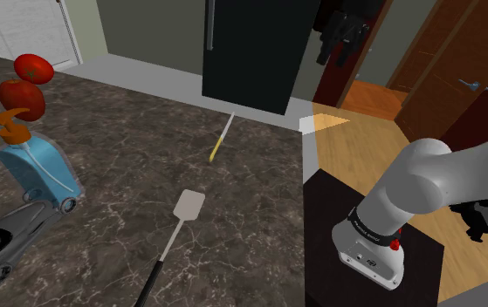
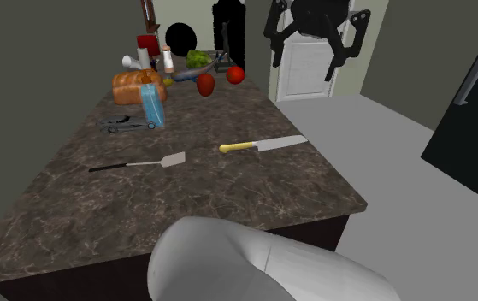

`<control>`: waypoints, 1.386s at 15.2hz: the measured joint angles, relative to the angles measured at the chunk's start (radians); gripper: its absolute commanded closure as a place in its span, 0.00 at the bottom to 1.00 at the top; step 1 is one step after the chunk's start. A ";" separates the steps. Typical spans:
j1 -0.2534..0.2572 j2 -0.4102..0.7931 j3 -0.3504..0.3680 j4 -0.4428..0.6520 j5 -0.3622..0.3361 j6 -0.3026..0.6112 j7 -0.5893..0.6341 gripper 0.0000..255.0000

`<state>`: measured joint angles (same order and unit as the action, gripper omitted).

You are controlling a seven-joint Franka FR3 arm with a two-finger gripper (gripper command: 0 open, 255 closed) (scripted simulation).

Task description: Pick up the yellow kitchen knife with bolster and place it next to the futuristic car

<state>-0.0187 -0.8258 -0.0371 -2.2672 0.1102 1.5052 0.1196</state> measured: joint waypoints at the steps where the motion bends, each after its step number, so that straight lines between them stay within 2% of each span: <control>1: 0.000 0.000 0.000 0.000 0.000 0.000 0.000 0.00; 7: -0.030 0.060 0.122 -0.079 0.041 0.155 0.189 0.00; 13: -0.075 0.195 0.258 -0.120 0.060 0.340 0.413 0.00; 17: -0.113 0.322 0.350 -0.116 0.048 0.464 0.576 0.00; 21: -0.158 0.464 0.434 -0.082 0.004 0.565 0.752 0.00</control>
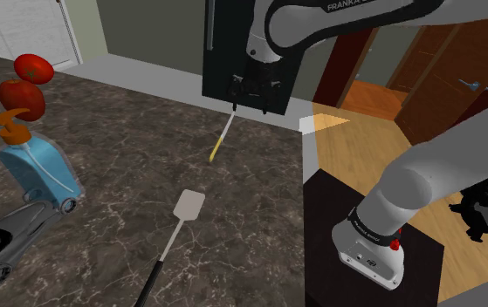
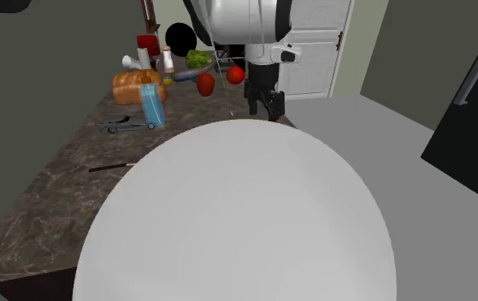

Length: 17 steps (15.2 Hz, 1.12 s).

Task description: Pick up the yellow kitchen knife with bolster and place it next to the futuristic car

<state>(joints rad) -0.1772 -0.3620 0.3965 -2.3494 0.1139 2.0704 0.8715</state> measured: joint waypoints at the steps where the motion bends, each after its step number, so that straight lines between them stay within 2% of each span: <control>1: -0.012 0.042 0.021 0.014 -0.019 0.024 0.048 0.00; 6: -0.065 0.247 0.091 0.096 -0.147 0.110 0.294 0.00; 10: -0.075 0.416 0.105 0.179 -0.273 0.148 0.486 0.00; 17: -0.073 0.494 0.092 0.163 -0.337 0.226 0.542 0.00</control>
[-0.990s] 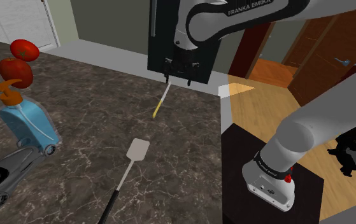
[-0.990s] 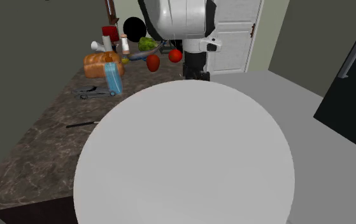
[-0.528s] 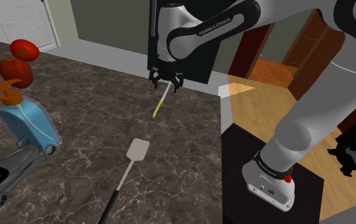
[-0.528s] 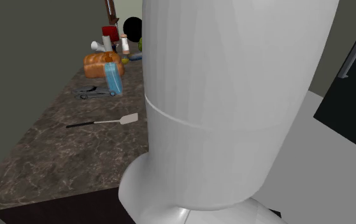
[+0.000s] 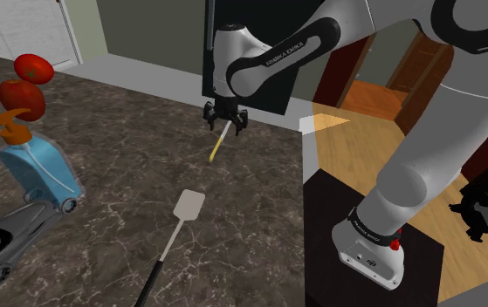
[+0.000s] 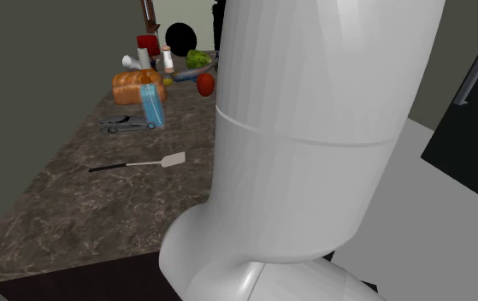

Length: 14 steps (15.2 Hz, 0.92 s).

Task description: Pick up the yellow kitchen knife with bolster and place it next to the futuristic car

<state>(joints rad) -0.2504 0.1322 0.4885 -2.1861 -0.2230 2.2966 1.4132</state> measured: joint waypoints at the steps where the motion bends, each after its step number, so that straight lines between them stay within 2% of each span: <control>1: 0.001 0.008 -0.001 -0.001 -0.006 0.007 0.005 0.00; 7: 0.002 0.012 -0.002 -0.004 -0.010 0.014 0.008 0.00; 8: 0.002 0.012 -0.002 -0.004 -0.010 0.014 0.008 1.00; 14: 0.002 0.012 -0.002 -0.004 -0.010 0.014 0.008 1.00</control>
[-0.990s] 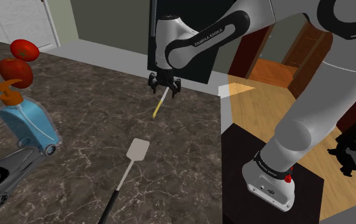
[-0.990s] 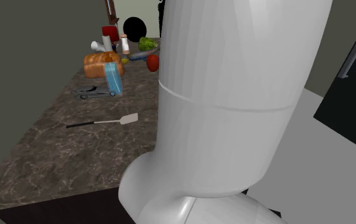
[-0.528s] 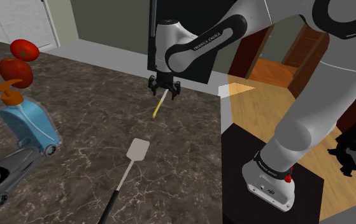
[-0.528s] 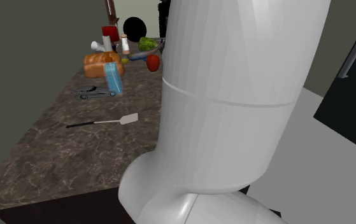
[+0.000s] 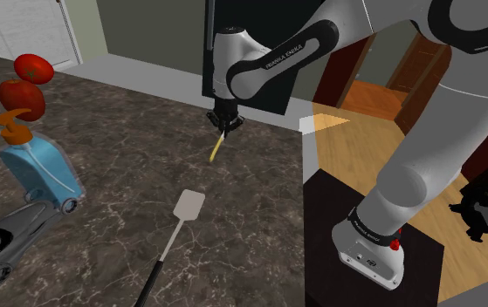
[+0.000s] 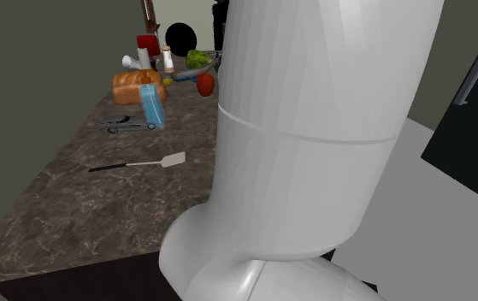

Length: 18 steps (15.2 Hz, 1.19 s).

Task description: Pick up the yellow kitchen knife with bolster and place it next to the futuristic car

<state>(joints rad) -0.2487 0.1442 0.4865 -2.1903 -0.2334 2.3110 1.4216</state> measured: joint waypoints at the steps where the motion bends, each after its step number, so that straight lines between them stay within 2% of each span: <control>1: 0.000 0.000 0.000 0.000 0.000 0.000 0.000 1.00; 6: -0.001 -0.011 0.002 0.006 0.009 -0.014 -0.007 1.00; 18: -0.010 -0.104 0.011 0.072 0.084 -0.155 -0.071 1.00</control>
<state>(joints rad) -0.2591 0.0406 0.4975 -2.1184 -0.1490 2.1557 1.3503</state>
